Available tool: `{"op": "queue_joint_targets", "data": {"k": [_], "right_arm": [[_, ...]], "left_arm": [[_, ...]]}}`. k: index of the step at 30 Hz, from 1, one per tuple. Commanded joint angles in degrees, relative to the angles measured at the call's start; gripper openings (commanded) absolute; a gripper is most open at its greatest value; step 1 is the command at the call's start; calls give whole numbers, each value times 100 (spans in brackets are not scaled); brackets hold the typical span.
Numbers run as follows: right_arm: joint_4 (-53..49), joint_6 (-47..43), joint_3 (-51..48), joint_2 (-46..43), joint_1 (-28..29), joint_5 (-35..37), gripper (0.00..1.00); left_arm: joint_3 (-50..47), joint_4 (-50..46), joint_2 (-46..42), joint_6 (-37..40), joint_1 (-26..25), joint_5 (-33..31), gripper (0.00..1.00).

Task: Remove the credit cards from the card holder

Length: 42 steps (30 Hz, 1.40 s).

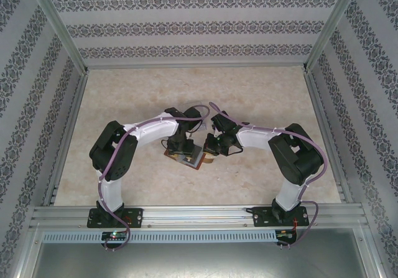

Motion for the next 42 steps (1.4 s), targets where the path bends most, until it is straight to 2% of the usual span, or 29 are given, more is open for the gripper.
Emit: {"op": "queue_joint_targets", "data": {"k": [1, 10, 17, 21, 25, 29, 36, 42], "right_arm": [[-203, -65, -96, 200, -27, 204, 0], [-208, -67, -114, 167, -23, 204, 0], [-228, -76, -97, 150, -23, 207, 0], [-246, -87, -97, 140, -23, 212, 0], [-284, -91, -88, 127, -23, 224, 0], [-302, -102, -79, 114, -23, 222, 0], [-314, -103, -88, 89, -23, 230, 0], [-355, -136, -44, 53, -23, 231, 0]], "left_arm": [[144, -405, 99, 177, -86, -394, 50], [359, -679, -91, 226, -85, -1184, 50], [503, -796, -141, 314, -77, -1523, 49], [575, -772, -178, 349, -75, -1580, 46], [599, -669, -200, 345, -68, -1507, 38], [654, -736, -126, 362, -59, -1718, 32], [754, -832, -45, 414, -11, -2118, 32], [644, -685, 130, 533, 102, -1967, 34]]}}
